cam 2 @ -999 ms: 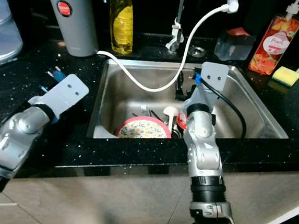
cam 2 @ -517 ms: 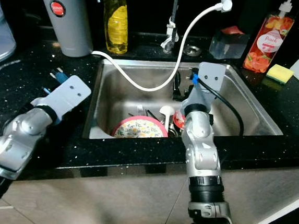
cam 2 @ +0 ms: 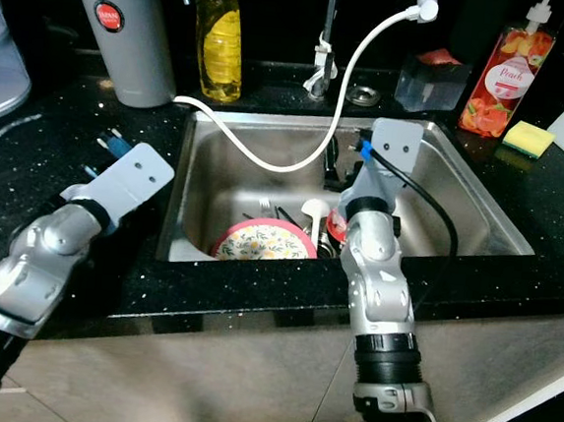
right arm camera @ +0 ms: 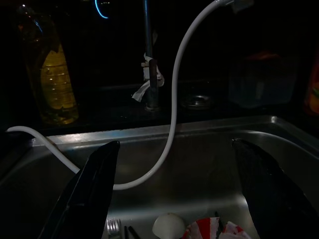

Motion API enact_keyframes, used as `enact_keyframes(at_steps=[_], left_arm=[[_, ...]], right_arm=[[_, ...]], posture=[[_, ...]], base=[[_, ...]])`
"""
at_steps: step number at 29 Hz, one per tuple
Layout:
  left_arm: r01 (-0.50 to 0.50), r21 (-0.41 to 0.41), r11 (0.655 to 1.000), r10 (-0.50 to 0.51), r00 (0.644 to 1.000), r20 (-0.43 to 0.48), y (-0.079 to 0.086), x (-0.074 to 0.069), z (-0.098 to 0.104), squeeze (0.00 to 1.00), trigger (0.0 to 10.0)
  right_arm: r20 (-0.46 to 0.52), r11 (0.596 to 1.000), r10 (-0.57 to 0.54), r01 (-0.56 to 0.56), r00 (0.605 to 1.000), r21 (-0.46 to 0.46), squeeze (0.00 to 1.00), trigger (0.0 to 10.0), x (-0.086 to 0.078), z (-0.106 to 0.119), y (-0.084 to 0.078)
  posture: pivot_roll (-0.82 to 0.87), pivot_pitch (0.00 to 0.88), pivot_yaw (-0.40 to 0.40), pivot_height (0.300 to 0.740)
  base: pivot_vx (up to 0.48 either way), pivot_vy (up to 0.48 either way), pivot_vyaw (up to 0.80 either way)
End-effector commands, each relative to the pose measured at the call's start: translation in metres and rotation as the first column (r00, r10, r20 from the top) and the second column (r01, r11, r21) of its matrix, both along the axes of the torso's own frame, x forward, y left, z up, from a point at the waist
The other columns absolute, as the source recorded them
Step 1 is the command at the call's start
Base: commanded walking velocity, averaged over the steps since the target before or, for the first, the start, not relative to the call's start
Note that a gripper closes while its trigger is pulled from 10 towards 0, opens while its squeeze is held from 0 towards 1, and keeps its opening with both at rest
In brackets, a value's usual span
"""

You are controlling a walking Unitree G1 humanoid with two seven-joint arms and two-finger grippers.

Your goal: Kitchen organization

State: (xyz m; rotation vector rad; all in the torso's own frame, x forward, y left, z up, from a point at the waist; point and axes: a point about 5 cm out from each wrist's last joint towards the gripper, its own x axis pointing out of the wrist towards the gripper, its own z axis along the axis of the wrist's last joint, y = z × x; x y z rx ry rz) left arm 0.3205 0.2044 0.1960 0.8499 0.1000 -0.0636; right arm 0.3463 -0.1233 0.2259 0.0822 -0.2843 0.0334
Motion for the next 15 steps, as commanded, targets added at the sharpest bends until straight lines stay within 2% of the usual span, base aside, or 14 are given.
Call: enact_keyframes(at_steps=[1,15], left_arm=[[-0.001,-0.005,1.000,0.001,1.000,-0.018,-0.0025,0.0021,-0.0035,0.00,10.0],[-0.001,-0.005,1.000,0.000,1.000,-0.018,-0.0052,0.0038,-0.0038,0.00,10.0]], right_arm=[[0.006,1.000,-0.006,0.006,1.000,-0.007,0.00,10.0,-0.0021,0.0016,-0.0017],[0.005,1.000,0.003,-0.003,1.000,-0.009,0.00,10.0,-0.0023,0.0011,0.0013]], posture=[[0.08,0.000,0.011,0.740],[0.09,0.000,0.004,0.740]], base=[[0.000,0.000,0.00],[0.000,0.000,0.00]])
